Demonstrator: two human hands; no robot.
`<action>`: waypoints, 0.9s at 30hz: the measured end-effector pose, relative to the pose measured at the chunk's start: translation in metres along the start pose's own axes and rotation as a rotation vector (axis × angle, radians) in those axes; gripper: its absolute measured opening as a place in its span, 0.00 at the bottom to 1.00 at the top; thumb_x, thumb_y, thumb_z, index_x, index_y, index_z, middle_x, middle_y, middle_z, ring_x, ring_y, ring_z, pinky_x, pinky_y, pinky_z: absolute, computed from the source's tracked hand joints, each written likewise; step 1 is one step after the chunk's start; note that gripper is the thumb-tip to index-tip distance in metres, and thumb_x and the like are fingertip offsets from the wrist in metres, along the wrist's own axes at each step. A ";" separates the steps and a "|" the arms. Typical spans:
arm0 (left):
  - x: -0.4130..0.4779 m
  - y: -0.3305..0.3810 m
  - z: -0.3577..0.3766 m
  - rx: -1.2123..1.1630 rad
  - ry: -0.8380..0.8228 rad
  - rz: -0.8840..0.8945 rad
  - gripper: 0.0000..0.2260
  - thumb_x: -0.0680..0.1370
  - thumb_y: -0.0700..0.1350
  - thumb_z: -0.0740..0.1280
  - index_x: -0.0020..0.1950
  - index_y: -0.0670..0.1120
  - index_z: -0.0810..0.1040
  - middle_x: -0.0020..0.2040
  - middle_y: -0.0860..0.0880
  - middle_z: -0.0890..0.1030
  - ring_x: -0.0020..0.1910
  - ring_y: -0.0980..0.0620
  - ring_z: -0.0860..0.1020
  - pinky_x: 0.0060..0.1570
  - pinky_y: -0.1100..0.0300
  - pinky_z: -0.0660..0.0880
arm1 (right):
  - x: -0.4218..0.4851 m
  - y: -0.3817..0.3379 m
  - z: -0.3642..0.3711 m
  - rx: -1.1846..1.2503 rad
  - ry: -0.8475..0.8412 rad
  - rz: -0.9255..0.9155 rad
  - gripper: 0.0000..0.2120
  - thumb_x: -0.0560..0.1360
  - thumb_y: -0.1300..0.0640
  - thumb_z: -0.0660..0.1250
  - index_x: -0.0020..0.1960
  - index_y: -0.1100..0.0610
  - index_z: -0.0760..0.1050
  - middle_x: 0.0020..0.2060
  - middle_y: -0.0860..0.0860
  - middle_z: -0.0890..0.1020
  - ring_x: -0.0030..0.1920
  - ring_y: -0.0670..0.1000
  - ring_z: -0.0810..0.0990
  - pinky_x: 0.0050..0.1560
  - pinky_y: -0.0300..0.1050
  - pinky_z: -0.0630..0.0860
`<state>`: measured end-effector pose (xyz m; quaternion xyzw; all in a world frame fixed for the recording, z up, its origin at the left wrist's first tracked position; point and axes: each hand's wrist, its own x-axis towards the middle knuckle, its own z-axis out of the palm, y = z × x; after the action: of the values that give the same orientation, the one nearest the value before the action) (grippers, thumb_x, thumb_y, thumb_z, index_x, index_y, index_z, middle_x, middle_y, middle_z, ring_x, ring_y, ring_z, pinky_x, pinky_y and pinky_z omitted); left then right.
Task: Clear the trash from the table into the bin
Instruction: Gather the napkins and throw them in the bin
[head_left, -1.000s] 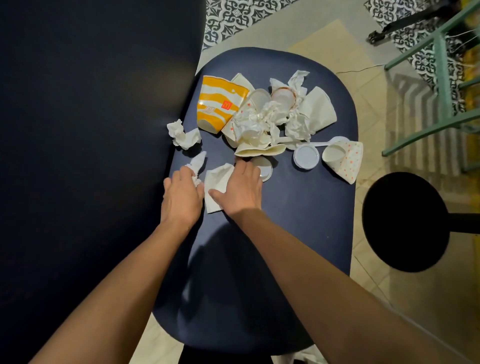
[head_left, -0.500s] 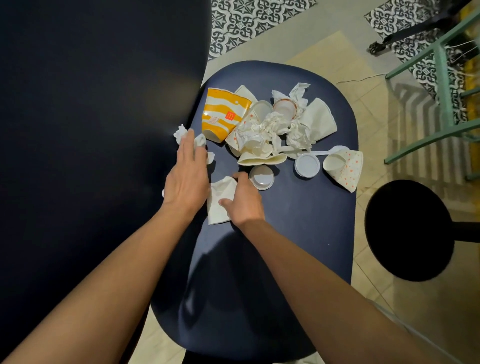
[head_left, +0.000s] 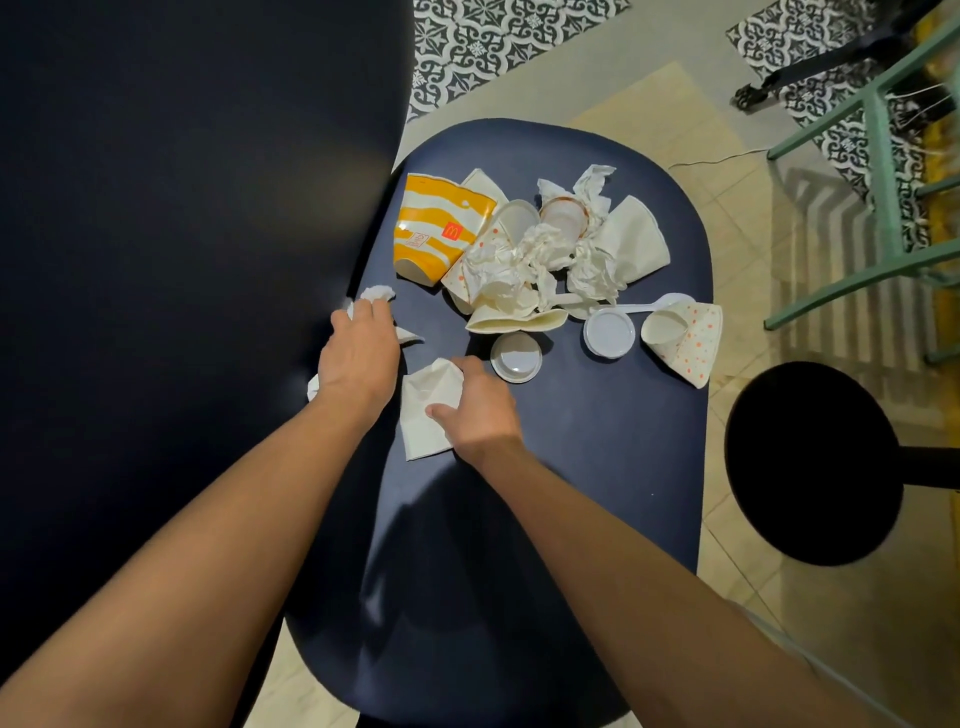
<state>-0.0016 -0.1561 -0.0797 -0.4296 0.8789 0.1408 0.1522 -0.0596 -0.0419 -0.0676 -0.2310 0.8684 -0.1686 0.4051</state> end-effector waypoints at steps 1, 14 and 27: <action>-0.003 -0.001 0.001 -0.009 -0.003 -0.002 0.18 0.77 0.33 0.60 0.66 0.39 0.64 0.64 0.39 0.69 0.61 0.40 0.68 0.49 0.51 0.72 | -0.001 0.000 0.000 0.003 0.002 -0.002 0.24 0.75 0.56 0.68 0.68 0.54 0.64 0.62 0.56 0.76 0.62 0.57 0.74 0.59 0.50 0.73; -0.061 0.006 -0.010 -0.147 0.070 -0.031 0.15 0.79 0.51 0.61 0.57 0.40 0.70 0.54 0.41 0.75 0.49 0.38 0.77 0.41 0.50 0.70 | -0.039 0.024 -0.020 0.087 0.018 -0.074 0.19 0.79 0.56 0.61 0.69 0.54 0.64 0.61 0.56 0.76 0.61 0.57 0.75 0.55 0.48 0.72; -0.135 0.049 -0.009 -0.466 -0.138 0.170 0.10 0.75 0.51 0.62 0.44 0.45 0.64 0.46 0.48 0.70 0.42 0.47 0.70 0.40 0.55 0.66 | -0.112 0.079 -0.042 0.197 0.138 -0.014 0.16 0.79 0.59 0.59 0.67 0.54 0.65 0.59 0.55 0.77 0.56 0.54 0.76 0.47 0.41 0.70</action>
<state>0.0371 -0.0341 -0.0131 -0.3672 0.8433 0.3805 0.0963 -0.0502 0.0892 -0.0092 -0.1841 0.8719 -0.2713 0.3638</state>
